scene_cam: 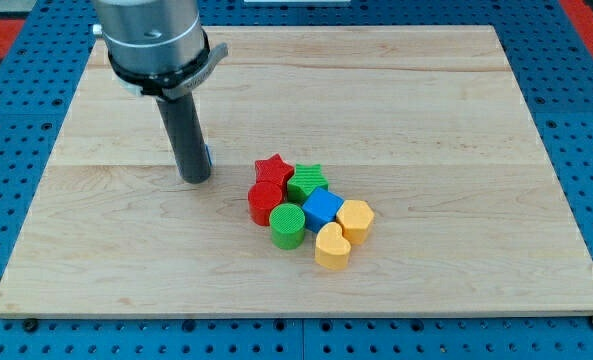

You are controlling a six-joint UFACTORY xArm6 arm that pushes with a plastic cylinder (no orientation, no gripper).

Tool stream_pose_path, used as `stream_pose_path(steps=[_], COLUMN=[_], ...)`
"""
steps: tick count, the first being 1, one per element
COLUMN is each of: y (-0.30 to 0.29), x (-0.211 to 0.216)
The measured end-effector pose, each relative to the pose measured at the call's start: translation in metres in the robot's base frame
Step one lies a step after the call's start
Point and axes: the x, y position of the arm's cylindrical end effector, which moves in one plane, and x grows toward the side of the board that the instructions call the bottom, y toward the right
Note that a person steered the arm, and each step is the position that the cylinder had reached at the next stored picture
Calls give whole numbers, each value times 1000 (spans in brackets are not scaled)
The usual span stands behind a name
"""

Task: Separate the blue triangle to the top left

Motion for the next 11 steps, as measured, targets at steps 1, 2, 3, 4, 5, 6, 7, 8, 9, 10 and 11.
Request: stream_pose_path(steps=[1,2,3,4,5,6,7,8,9,10,11], y=[-19,-4,-17,-33,-33,-33,-29,-16,-8,-28,-56], x=[-8,-28,-54,-75,-92,-111,-129,-145,-166,-188,-198])
